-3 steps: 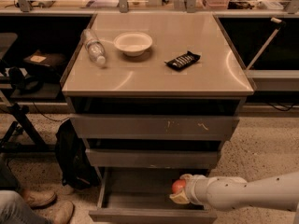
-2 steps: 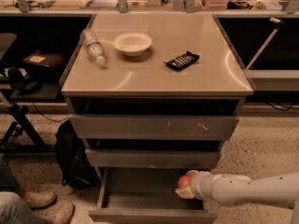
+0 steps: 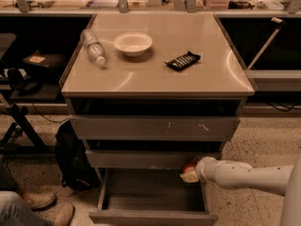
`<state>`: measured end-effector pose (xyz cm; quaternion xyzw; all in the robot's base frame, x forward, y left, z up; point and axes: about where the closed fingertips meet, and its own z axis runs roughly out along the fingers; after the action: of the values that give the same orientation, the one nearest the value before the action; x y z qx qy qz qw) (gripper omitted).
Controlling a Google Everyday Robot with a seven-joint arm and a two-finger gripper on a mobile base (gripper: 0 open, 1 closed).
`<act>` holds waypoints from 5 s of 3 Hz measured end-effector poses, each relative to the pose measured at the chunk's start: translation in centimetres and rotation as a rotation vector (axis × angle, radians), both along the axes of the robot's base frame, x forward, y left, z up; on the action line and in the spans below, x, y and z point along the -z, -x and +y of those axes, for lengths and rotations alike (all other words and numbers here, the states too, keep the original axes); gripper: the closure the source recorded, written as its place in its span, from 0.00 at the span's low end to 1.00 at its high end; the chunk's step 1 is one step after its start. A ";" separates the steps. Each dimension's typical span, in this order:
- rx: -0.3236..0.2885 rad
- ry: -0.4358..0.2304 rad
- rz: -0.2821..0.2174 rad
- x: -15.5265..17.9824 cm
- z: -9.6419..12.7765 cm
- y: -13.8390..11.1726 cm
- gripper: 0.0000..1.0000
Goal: Place apple into bottom drawer
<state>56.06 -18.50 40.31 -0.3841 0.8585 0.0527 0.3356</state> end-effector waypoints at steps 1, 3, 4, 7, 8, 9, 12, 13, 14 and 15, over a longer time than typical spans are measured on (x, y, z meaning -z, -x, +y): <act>0.000 0.000 0.000 0.0 0.0 0.0 1.00; 0.102 0.012 0.129 9.6 -2.9 0.0 1.00; 0.102 0.012 0.129 9.6 -2.9 0.0 1.00; 0.081 0.057 0.229 13.7 -4.9 5.4 1.00; 0.052 0.047 0.282 15.7 -4.1 5.7 1.00; -0.047 0.032 0.373 20.2 -1.3 5.7 1.00; -0.114 0.021 0.429 22.9 1.1 4.4 1.00; -0.114 0.021 0.428 22.9 1.1 4.2 1.00; -0.114 0.021 0.428 22.9 1.1 4.2 0.82; -0.114 0.021 0.428 22.9 1.1 4.3 0.58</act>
Offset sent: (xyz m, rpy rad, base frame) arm -0.0045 -0.0421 -0.1489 -0.0173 0.2035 -0.1350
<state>51.81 -17.42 17.36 -0.4157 0.8875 0.1428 0.1383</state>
